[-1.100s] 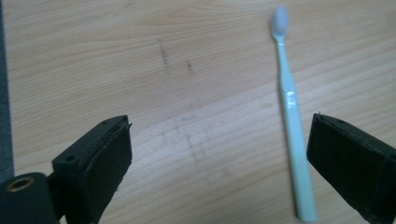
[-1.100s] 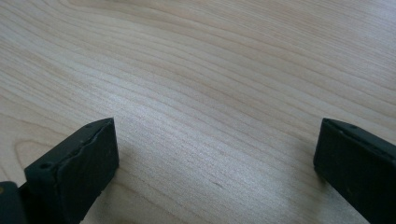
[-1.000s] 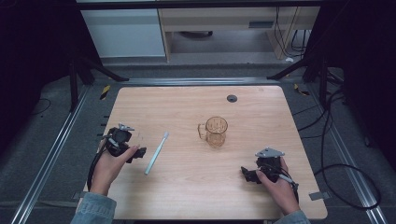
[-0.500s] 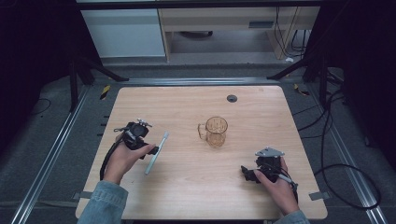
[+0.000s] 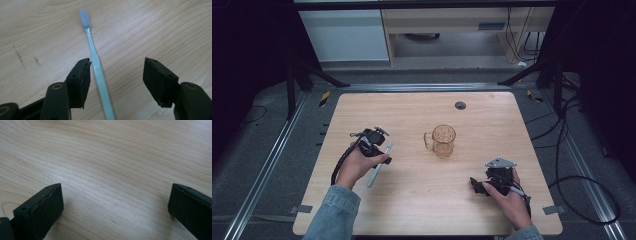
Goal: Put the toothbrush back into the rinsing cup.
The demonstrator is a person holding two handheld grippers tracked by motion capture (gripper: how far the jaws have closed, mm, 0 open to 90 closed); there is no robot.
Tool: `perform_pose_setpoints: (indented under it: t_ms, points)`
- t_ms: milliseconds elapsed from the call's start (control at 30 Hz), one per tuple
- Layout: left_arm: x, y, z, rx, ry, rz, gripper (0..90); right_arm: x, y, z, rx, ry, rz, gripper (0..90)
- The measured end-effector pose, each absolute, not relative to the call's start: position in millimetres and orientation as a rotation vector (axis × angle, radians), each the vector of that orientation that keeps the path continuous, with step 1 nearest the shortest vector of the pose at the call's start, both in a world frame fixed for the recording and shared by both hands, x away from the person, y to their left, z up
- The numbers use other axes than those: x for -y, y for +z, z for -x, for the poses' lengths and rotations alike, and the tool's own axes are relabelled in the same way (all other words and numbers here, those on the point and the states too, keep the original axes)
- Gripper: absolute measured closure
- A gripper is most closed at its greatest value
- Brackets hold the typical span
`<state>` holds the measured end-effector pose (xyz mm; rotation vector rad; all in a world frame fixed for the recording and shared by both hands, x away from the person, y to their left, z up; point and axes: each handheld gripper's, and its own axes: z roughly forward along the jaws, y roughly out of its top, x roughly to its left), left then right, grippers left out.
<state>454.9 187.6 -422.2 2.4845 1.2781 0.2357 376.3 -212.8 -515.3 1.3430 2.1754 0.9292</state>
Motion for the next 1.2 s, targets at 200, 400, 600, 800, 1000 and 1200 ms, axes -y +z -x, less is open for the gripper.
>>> perform_pose_setpoints:
  t_ms: [200,400,600,800,1000,1200]
  points:
    - [-182.6,-420.2,-458.4,-1.286,0.213,-2.498,44.9,212.7,-515.3,-376.3,-2.176,0.930,-1.344,0.4]
    - [-174.0,-424.1,-462.7,-1.295,0.166,-2.534,51.6,212.6,-515.1,-376.3,-2.175,0.927,-1.347,0.4]
    - [-179.2,-429.0,-469.0,-1.347,0.181,-2.555,53.5,212.5,-515.1,-376.3,-2.174,0.927,-1.348,0.4]
    - [-186.7,-434.0,-476.3,-1.421,0.154,-2.554,57.8,212.6,-515.2,-376.4,-2.173,0.927,-1.345,0.4]
    - [-189.3,-440.4,-485.1,-1.456,0.124,-2.556,60.5,212.7,-515.2,-376.5,-2.173,0.928,-1.345,0.4]
    - [-190.3,-443.2,-491.4,-1.480,0.115,-2.559,64.0,212.7,-515.3,-376.5,-2.173,0.930,-1.344,0.4]
